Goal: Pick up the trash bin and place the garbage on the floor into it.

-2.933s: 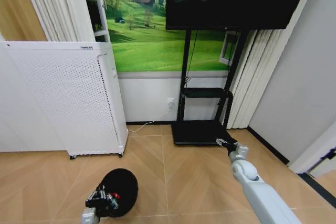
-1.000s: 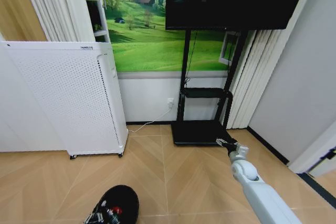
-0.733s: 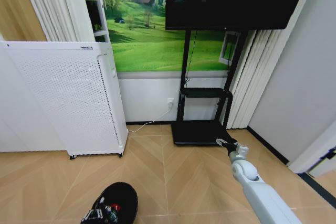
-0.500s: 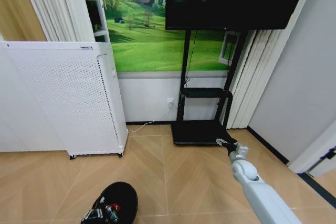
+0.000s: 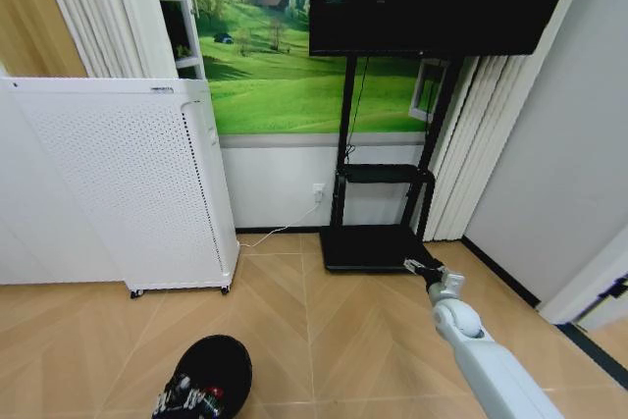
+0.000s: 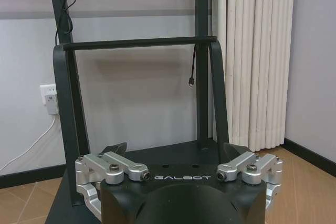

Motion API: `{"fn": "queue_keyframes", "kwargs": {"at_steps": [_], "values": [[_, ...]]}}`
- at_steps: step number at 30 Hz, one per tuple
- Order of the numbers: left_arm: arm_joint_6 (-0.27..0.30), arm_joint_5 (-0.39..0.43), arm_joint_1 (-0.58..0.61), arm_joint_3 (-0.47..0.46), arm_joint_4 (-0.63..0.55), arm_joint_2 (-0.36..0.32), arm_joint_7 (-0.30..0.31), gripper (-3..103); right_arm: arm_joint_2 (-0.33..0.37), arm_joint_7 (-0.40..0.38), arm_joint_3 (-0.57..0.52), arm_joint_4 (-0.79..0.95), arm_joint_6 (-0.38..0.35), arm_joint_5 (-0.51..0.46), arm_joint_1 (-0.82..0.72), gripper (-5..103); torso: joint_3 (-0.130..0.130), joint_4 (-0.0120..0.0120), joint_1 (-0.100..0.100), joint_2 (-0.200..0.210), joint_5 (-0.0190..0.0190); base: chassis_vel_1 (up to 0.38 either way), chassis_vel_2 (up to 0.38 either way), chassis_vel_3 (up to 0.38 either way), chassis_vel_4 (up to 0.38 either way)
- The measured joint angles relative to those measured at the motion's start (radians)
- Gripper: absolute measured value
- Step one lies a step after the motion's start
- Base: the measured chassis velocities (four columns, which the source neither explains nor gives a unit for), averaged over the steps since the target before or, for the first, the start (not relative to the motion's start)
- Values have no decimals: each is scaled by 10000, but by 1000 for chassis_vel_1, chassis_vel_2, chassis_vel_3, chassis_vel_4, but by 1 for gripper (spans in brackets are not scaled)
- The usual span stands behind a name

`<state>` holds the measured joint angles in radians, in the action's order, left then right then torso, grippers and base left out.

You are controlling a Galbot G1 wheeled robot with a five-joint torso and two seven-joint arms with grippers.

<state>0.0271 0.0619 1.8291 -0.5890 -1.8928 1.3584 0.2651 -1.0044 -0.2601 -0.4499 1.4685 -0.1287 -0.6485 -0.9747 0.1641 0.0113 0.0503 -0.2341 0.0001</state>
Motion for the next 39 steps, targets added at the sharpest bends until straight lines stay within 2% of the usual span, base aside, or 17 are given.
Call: {"fn": "queue_keyframes", "kwargs": {"at_steps": [1, 2, 4, 6, 7, 20, 25, 32, 35, 39], "values": [[-11, -1, -6, -4, -1, -7, 0, 77, 0, 0, 0, 0, 0, 0, 0, 100, 0, 0, 0, -1, 0, 0, 0, 0, 0], [-11, -1, -6, -4, -1, -7, 0, 77, 0, 0, 0, 0, 0, 0, 0, 100, 0, 0, 0, -1, 0, 0, 0, 0, 0], [-36, -20, -25, -6, 11, -15, 0, 88, 0, 0, 0, 0, 0, 0, 0, 100, 0, 0, 0, 0, -1, 0, 0, 0, 0], [-47, -28, -34, -4, 25, -16, 1, 88, 0, 0, 0, 0, 0, 0, 0, 100, 0, 0, 0, 0, -2, 0, 0, 0, 0], [-91, -59, -65, 8, 69, -15, -6, 96, 0, 0, 0, 0, 0, 0, 0, 100, 0, 0, 0, 0, -2, 0, 0, 0, 0], [-148, -186, -157, 110, 73, -12, -28, 98, 0, -1, 0, 0, 0, 0, 0, 100, 0, 0, 0, 0, -1, 0, 0, 0, 0], [-43, -133, -348, -193, -306, -168, -25, 98, 0, -1, 0, 0, 0, 0, 0, 100, 0, -1, 0, 0, -3, 0, 0, 0, 0], [382, 345, -1108, -1114, -1169, -673, 32, 98, 0, 0, 0, 0, 0, 0, 0, 100, 0, 0, 0, 0, -2, 0, 0, 0, 0], [769, 1010, -1760, -1727, -1656, -1296, 39, 98, 1, 0, 0, 0, 0, 0, 0, 100, 0, 0, 0, 0, -1, 0, 0, 0, 0], [1003, 1457, -2115, -1950, -1842, -1591, 45, 99, 0, 0, 0, 0, 0, 0, 0, 100, 1, -1, 0, 0, -2, 0, 0, 0, 0]]}}
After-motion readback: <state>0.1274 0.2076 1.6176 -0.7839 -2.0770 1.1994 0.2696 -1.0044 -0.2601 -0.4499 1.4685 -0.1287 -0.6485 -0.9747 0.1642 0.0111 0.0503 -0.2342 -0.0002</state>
